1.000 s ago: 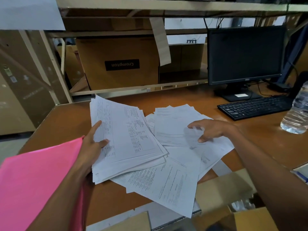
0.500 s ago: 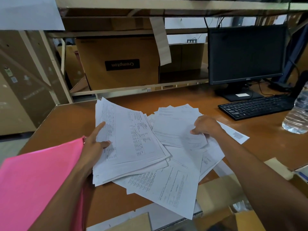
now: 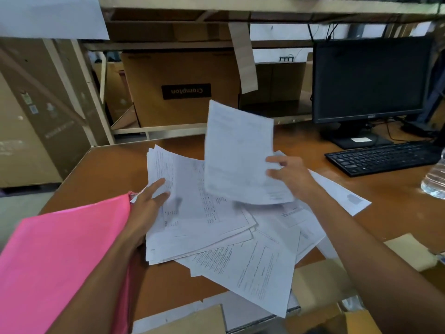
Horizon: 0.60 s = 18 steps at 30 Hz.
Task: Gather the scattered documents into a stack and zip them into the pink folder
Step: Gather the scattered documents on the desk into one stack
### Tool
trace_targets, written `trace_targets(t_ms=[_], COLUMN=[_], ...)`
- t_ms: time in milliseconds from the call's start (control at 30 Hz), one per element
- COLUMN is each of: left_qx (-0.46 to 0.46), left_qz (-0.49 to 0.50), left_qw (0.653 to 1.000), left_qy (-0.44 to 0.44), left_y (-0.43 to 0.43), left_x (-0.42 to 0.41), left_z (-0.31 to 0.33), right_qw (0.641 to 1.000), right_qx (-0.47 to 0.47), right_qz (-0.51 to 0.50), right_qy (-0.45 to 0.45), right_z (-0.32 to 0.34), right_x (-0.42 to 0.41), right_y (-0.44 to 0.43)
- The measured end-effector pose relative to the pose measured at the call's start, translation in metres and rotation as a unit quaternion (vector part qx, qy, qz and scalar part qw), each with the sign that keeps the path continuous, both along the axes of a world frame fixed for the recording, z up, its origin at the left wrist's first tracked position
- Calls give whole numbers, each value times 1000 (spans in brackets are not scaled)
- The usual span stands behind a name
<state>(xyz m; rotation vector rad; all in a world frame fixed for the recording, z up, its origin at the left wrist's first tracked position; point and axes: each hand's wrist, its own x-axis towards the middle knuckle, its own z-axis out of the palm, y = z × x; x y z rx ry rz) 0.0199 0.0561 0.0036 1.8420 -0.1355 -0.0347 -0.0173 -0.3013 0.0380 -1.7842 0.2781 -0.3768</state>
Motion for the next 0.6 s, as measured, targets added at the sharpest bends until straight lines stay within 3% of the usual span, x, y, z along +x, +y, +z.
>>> trace_targets(t_ms=[100,200,367,500,600], left_qx=[-3,-32,53,69,71], left_qz=[-8,-17,-21,-20,-12], left_qw=[1000,999,997,997,997], left_qy=[-12,-14,-49,-43,-38], left_y=[-4,-5,-2,2,2], left_x=[-6,-9,-5,-2,1], left_z=[3,4,1,-2,-4], right_qw=[992,982,965,951,894], right_qx=[-98,-164,-224,-305,-413], right_qz=[67,71,116,21,-85], right_qy=[43,55,68,55,154], right_z=[-10,-19,-26,-29,-36], right_x=[2,8,14,14,11], right_y=[33,67,95,60,4])
